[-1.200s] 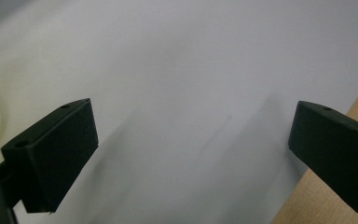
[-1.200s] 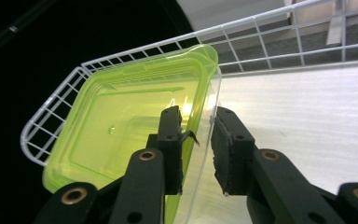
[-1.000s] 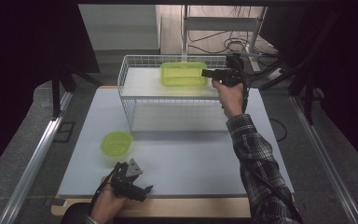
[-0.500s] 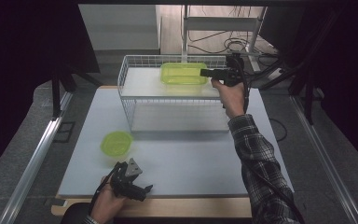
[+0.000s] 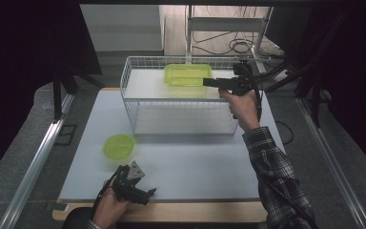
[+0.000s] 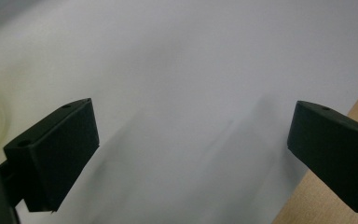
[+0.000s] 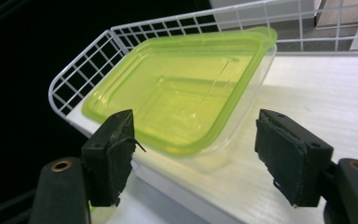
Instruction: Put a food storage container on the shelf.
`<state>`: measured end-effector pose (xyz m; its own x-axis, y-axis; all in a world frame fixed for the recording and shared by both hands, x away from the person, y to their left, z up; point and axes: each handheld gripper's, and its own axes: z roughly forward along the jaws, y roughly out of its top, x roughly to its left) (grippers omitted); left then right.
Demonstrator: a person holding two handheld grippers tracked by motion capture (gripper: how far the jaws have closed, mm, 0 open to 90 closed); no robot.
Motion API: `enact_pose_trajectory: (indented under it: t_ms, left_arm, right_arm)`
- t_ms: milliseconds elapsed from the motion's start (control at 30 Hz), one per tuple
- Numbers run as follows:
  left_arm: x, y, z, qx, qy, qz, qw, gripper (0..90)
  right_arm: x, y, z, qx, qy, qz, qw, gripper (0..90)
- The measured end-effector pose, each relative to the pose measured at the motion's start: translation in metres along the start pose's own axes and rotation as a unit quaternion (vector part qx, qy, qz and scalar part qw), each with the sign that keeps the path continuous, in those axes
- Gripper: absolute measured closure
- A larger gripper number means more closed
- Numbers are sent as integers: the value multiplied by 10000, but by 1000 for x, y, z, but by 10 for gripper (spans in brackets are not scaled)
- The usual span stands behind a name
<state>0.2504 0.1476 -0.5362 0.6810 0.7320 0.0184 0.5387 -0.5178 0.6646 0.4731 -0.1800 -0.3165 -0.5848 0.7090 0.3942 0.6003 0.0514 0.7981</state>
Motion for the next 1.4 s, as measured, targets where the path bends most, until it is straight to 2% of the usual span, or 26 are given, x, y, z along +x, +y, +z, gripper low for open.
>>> enact_pose_trajectory:
  t_ms: [367,400,667,800,833,867,1033,1067,1100,1300,1400]
  left_arm:
    - [0,0,0,-12,-49,-46,10000,18]
    - [0,0,0,-10,-74,-56,10000,17]
    - [0,0,0,-40,-93,-58,9999,14]
    - [0,0,-1,-92,-50,-29,9999,14]
    - [0,0,-1,-92,-50,-29,9999,14]
    - [0,0,-1,-112,-21,10,9999,13]
    - [0,0,-1,-180,2,64,9998,14]
    - [0,0,-1,-205,11,103,9997,14]
    - [0,-1,-2,-221,4,117,9997,14]
    - [1,-1,-2,-282,-25,131,9995,14]
    - [2,-1,-3,-298,-27,73,9995,14]
  right_arm:
    - [3,-19,-13,52,30,-239,9997,203]
    - [3,-23,-15,62,26,-338,9994,188]
    - [6,-39,-19,166,30,-590,9981,144]
    - [10,-50,-22,191,-36,-863,9961,104]
    - [10,-50,-22,191,-36,-863,9961,104]
    - [12,-55,-22,216,-54,-988,9949,91]
    - [16,-65,-23,309,-76,-1161,9927,65]
    - [18,-70,-22,346,-79,-1321,9906,58]
    - [18,-73,-22,395,-73,-1382,9896,56]
    - [18,-89,-22,502,-69,-1497,9874,47]
    - [16,-102,-24,548,-108,-1557,9862,43]
